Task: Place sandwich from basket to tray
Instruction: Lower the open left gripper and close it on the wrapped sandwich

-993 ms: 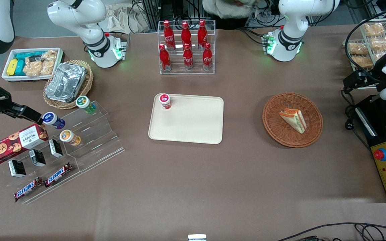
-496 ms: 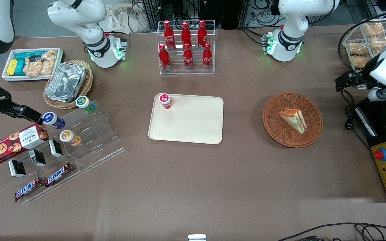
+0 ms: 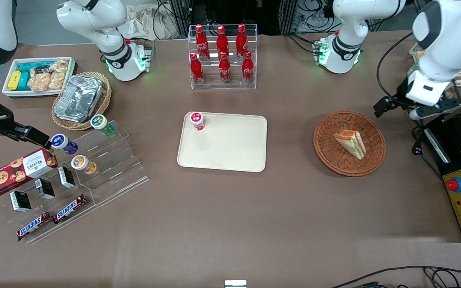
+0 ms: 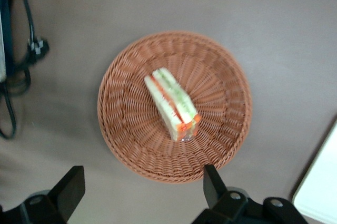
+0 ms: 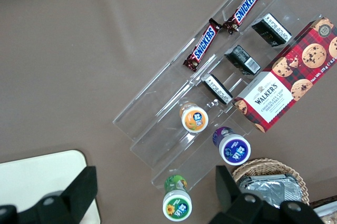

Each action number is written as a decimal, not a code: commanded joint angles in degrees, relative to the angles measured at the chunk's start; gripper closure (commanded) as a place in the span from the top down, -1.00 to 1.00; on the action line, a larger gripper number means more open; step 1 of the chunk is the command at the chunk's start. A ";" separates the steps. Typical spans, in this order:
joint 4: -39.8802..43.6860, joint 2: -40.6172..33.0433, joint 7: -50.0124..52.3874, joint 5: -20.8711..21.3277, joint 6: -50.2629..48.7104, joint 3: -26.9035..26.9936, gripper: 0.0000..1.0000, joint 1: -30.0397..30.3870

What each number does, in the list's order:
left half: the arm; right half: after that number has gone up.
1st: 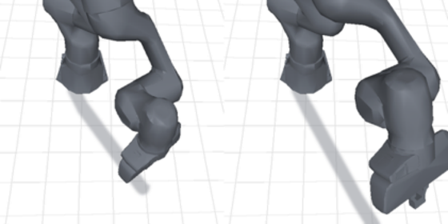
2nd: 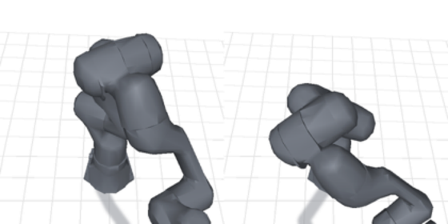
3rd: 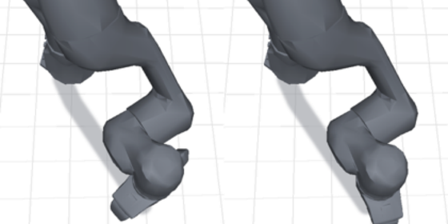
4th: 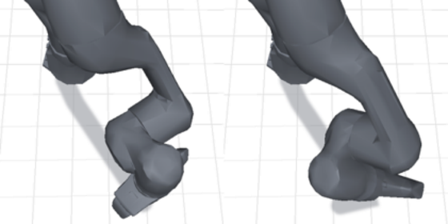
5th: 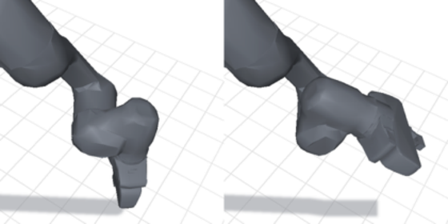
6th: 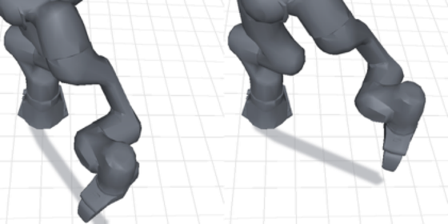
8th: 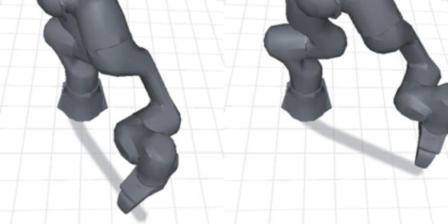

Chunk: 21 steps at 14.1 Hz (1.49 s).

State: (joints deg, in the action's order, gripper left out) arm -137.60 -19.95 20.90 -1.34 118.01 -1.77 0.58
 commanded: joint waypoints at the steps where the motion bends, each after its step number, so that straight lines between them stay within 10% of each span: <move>1: -6.86 -0.44 5.19 -0.59 8.85 0.62 1.00 -0.85; 21: -10.59 17.57 32.54 0.11 35.79 -1.92 1.00 -3.39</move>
State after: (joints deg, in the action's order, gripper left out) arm -148.29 -3.42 52.10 -1.43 152.19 -3.65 -2.37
